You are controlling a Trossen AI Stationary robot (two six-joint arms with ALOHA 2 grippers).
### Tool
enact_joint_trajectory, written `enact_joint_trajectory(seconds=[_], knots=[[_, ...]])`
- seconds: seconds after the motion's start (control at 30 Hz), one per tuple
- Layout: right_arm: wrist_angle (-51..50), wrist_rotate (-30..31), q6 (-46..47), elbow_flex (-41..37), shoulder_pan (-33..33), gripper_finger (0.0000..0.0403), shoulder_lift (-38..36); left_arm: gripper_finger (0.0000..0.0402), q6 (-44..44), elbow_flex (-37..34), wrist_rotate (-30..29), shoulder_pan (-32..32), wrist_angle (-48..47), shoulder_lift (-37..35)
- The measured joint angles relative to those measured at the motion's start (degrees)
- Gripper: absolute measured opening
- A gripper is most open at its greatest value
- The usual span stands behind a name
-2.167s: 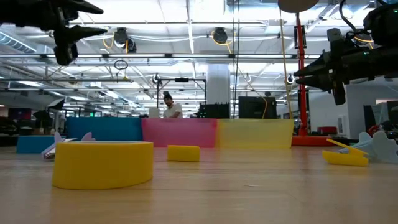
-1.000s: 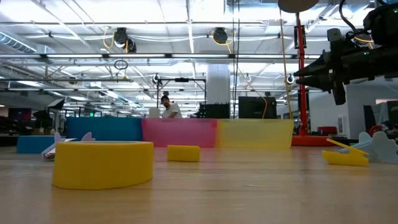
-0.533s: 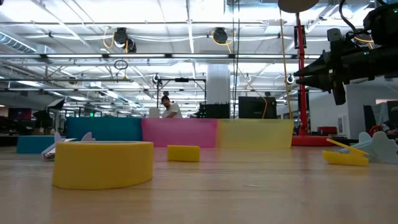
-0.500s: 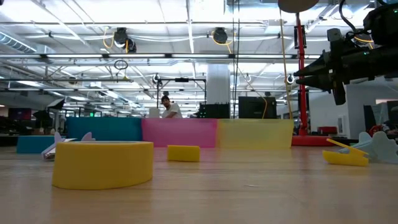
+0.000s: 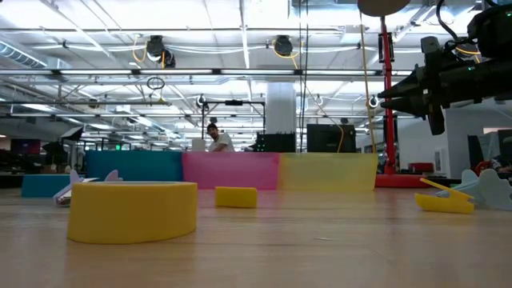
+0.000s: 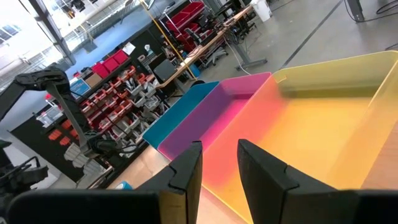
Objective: Pick and place Stapler, Stapler remover, tape
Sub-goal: Put the large black stapler into the yellow bin
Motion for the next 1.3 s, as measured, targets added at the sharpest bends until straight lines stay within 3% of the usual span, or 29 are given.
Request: enact_joint_trajectory(seconds=[0.17, 0.43, 1.0, 1.3], knots=[[-0.01, 0.0, -0.01, 0.0, 0.01, 0.0095, 0.01, 0.017, 3.87, -0.02, 1.27, -1.31, 3.2, 4.27], [0.0, 0.0, 0.01, 0.0, 0.0, 0.0096, 0.0, 0.0234, 2.77, -0.02, 7.49, -1.47, 6.72, 6.03], [0.0, -0.01, 0.01, 0.0, 0.01, 0.0095, 0.01, 0.0343, 2.56, -0.02, 7.55, -2.67, 4.49, 5.96], [0.0, -0.02, 0.01, 0.0, -0.01, 0.0095, 0.0, 0.0362, 0.9, -0.02, 7.57, -3.9, 4.06, 6.21]])
